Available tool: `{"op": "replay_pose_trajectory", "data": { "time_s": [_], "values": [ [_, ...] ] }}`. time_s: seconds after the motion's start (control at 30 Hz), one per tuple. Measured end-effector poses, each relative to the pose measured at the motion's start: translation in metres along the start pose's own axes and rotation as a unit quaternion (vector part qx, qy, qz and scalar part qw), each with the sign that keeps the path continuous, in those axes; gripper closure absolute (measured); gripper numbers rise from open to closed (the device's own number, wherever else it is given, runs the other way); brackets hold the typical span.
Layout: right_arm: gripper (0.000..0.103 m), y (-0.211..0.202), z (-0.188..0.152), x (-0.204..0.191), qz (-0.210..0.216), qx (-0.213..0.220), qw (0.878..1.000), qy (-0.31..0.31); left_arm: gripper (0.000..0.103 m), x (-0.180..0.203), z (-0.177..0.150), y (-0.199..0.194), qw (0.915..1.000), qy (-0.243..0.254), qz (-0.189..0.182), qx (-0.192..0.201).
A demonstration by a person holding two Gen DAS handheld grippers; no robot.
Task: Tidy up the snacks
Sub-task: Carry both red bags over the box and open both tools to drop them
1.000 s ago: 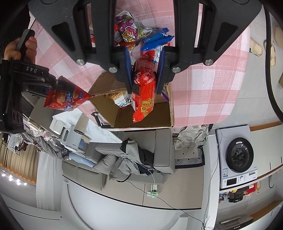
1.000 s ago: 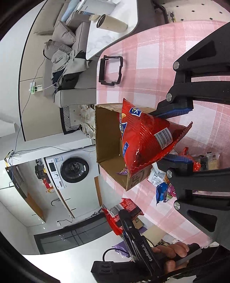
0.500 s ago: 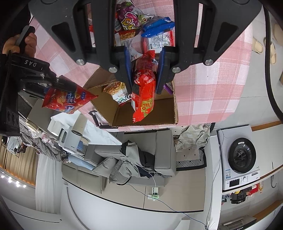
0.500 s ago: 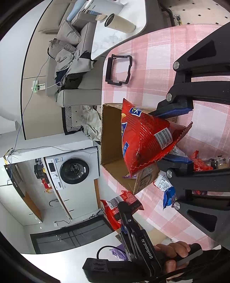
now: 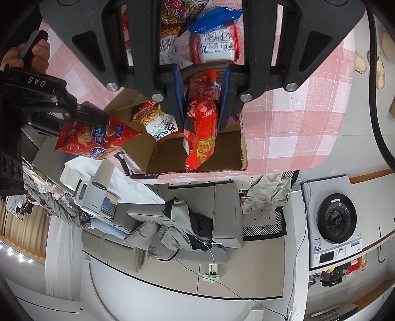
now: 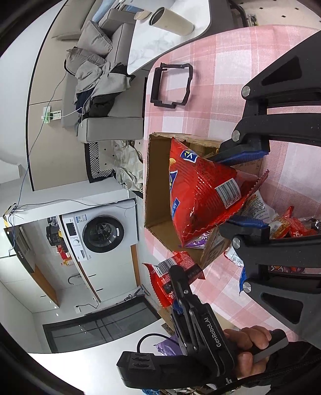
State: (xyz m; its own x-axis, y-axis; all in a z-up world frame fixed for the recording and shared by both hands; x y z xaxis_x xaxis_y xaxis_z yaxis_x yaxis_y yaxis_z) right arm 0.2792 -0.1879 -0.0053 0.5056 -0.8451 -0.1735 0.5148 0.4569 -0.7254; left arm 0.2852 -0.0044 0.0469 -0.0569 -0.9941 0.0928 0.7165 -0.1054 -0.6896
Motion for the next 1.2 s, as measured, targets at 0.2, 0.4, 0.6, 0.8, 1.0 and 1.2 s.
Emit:
{"op": "replay_pose_trajectory", "data": {
  "time_s": [0.2, 0.4, 0.6, 0.8, 1.0, 1.2],
  "values": [
    [0.067, 0.009, 0.007, 0.001, 0.010, -0.002, 1.000, 0.002, 0.081, 0.001, 0.006, 0.014, 1.0000, 0.005, 0.003, -0.004],
    [0.067, 0.019, 0.014, -0.002, 0.019, -0.003, 1.000, 0.001, 0.082, 0.000, 0.009, 0.029, 0.9999, 0.004, 0.005, -0.009],
    [0.067, 0.031, 0.019, -0.004, 0.024, -0.007, 1.000, 0.001, 0.082, -0.003, 0.010, 0.044, 0.9999, 0.002, 0.003, -0.014],
    [0.067, 0.041, 0.020, -0.003, 0.025, -0.010, 1.000, 0.000, 0.083, -0.005, 0.012, 0.056, 0.9999, 0.004, 0.006, -0.015],
    [0.067, 0.050, 0.018, -0.003, 0.022, -0.018, 1.000, 0.001, 0.085, -0.004, 0.012, 0.063, 0.9998, 0.010, 0.004, -0.016],
    [0.067, 0.049, 0.019, -0.001, 0.017, -0.015, 1.000, 0.000, 0.085, -0.001, 0.009, 0.064, 0.9996, 0.014, 0.006, -0.022]
  ]
}}
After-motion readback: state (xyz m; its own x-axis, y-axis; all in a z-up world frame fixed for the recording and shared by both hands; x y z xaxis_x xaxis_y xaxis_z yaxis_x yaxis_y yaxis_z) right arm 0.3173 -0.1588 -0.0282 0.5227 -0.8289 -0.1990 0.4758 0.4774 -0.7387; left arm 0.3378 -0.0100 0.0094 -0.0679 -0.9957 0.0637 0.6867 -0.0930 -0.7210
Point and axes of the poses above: each gripper's, at about its wrist camera, not at the fingertips, and y roughly the way its jaws point, x to its right, z to its top, the point moved 7 cm from there along y, roughly the way its jaws point, and after that the axes turned 8 degrees about -x, right-handed, at the moved point
